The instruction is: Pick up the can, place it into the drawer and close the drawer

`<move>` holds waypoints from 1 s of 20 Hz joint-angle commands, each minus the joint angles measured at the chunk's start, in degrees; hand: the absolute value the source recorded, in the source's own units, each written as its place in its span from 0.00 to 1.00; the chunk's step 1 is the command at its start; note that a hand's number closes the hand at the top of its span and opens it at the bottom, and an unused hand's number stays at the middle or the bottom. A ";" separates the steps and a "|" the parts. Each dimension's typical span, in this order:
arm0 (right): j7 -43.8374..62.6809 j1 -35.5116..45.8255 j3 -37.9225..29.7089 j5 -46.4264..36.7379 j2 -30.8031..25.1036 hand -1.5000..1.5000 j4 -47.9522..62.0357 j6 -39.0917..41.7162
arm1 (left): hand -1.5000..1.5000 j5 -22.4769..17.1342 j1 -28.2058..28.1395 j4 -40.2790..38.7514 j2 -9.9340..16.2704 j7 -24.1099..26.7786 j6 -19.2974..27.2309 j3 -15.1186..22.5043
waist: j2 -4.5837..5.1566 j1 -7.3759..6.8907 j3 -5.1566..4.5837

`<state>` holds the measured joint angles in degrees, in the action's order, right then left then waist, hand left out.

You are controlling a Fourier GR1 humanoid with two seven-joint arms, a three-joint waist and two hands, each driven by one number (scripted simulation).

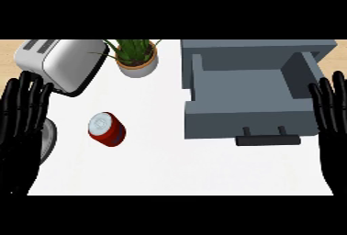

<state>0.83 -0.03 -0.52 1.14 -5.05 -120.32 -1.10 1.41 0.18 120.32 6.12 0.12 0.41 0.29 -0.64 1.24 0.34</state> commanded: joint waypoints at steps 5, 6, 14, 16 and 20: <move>-4.37 -2.74 -1.42 1.67 -0.06 0.00 1.23 2.73 | 0.00 -12.06 -5.94 2.42 3.31 2.29 -9.90 -4.86 | 0.57 -1.42 -0.34; -6.08 -3.22 -0.33 0.36 1.03 0.00 1.00 1.96 | 0.00 -17.61 -3.71 0.54 6.10 1.99 -12.71 -9.57 | 0.59 -1.39 -0.35; 9.74 -5.24 -4.33 1.30 -0.13 0.00 1.84 -1.49 | 0.00 -14.28 -1.07 -4.01 4.82 -20.44 -1.52 -10.63 | 0.63 -1.02 -0.32; 10.28 -0.43 -6.50 1.68 -1.05 0.00 5.75 -1.92 | 0.00 -14.93 -4.99 -3.74 4.92 -17.91 -4.35 -11.80 | 0.63 -1.37 -0.34; 9.47 -5.75 -3.66 -0.81 1.47 0.00 1.43 -2.38 | 0.00 -18.94 0.53 -5.76 7.10 -20.52 -5.79 -15.29 | 0.61 -1.15 -0.34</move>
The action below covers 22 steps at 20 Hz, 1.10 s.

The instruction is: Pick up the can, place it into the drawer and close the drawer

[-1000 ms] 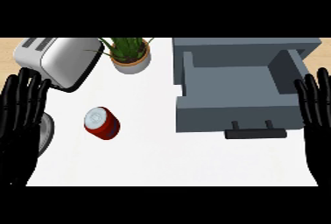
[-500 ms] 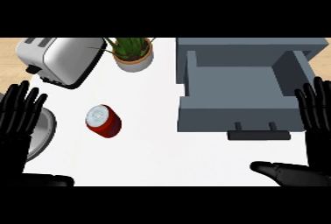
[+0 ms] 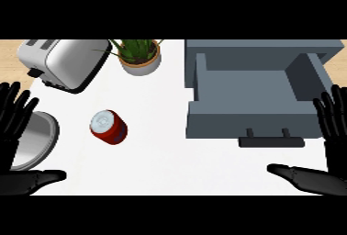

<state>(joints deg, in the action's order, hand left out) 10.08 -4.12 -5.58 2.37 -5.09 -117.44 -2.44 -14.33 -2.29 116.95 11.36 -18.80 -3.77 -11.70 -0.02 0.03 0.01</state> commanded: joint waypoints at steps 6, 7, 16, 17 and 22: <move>-2.99 -5.63 1.44 -2.76 2.42 0.00 -2.88 0.58 | 0.00 0.74 2.83 -2.96 -0.59 -2.16 -0.82 -0.21 | -0.03 0.14 -0.01; -4.48 -1.04 -1.03 -1.02 1.60 0.00 2.67 0.69 | 0.00 2.05 1.72 -2.65 -0.77 -1.75 -1.34 0.24 | 0.00 -0.01 0.00; -2.99 -5.70 -4.38 3.24 -0.31 0.00 -2.45 4.95 | 0.00 9.50 1.42 -16.62 -5.39 9.34 -0.29 4.28 | 0.00 0.22 -0.01; 0.19 -3.42 -4.75 2.77 -1.14 0.00 -4.07 3.95 | 0.00 13.17 -1.96 -13.70 -8.70 10.56 2.02 8.35 | -0.02 0.08 -0.01; 2.38 -1.63 -9.83 7.80 -3.40 0.00 -4.29 5.51 | 0.00 13.59 0.19 -22.98 -8.04 16.36 1.19 6.66 | 0.02 0.13 -0.02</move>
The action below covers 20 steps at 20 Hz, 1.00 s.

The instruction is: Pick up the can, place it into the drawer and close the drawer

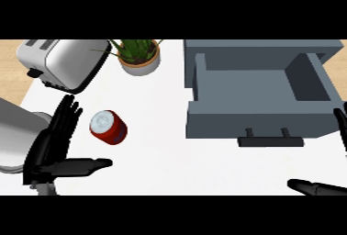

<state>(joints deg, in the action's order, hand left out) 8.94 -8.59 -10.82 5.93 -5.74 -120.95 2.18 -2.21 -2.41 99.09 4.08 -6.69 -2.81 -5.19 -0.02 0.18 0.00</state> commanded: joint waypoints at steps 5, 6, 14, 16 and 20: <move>1.59 -2.14 1.08 -1.90 1.80 0.00 -4.21 0.15 | 0.00 2.85 1.33 -11.14 -0.42 8.55 2.24 -1.51 | -0.01 -0.03 -0.01; 0.36 -2.55 0.25 -1.82 1.66 0.00 -3.91 1.20 | 0.00 2.99 1.01 -10.40 -1.11 7.86 2.43 -0.39 | -0.02 -0.05 0.00; 1.88 -1.21 -1.24 -0.94 1.93 0.00 -3.81 1.34 | 0.00 3.82 2.49 -23.41 -1.19 17.54 4.20 -2.45 | -0.01 -0.10 0.00; 2.30 -1.70 -7.08 5.15 -2.13 0.00 -3.56 4.39 | 0.00 4.69 6.90 -36.54 -2.51 26.60 5.25 -4.17 | 0.08 0.34 -0.02; 2.39 -6.55 -5.05 3.37 1.36 0.00 -8.25 4.96 | 0.00 2.68 8.07 -38.84 -0.20 25.79 3.22 -5.27 | 0.00 0.23 -0.01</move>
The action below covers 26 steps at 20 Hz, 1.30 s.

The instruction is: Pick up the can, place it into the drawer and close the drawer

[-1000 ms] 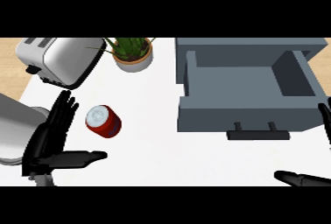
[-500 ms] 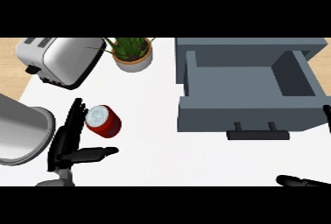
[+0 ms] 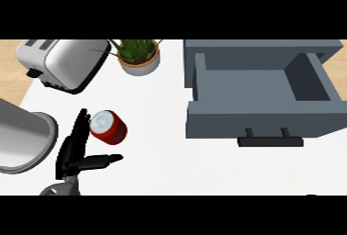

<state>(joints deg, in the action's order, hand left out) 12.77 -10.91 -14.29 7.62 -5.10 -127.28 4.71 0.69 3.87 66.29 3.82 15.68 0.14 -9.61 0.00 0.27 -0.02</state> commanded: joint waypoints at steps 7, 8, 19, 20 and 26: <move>1.66 -2.02 0.49 -1.57 1.96 0.00 -3.24 1.35 | 0.00 -1.79 8.50 -21.36 1.99 10.95 -0.40 -3.90 | 0.04 0.14 -0.01; 0.18 3.14 -0.98 -1.32 -0.12 0.00 2.76 1.39 | 0.00 -1.03 12.16 -23.54 0.98 10.56 2.74 -3.92 | 0.08 0.06 -0.01; -0.45 0.76 -1.86 -1.21 1.40 0.00 0.26 2.51 | 0.00 -2.06 22.99 -45.96 7.06 23.17 -2.12 -7.36 | 0.21 0.56 -0.04; 3.59 4.91 0.37 -4.53 0.61 0.00 -0.18 0.06 | 0.00 -2.49 25.28 -44.82 7.62 19.40 -2.62 -7.27 | 0.23 0.40 -0.05; 3.04 3.09 -3.64 1.26 -0.25 0.00 -1.28 2.42 | 0.00 -0.41 27.81 -49.56 5.70 23.18 -4.39 -5.15 | 0.28 0.80 -0.06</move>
<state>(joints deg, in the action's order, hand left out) 15.96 -8.71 -15.86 6.69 -4.38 -129.20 6.45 -0.56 28.05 21.01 9.86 36.81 -4.29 -15.01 0.18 0.78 -0.05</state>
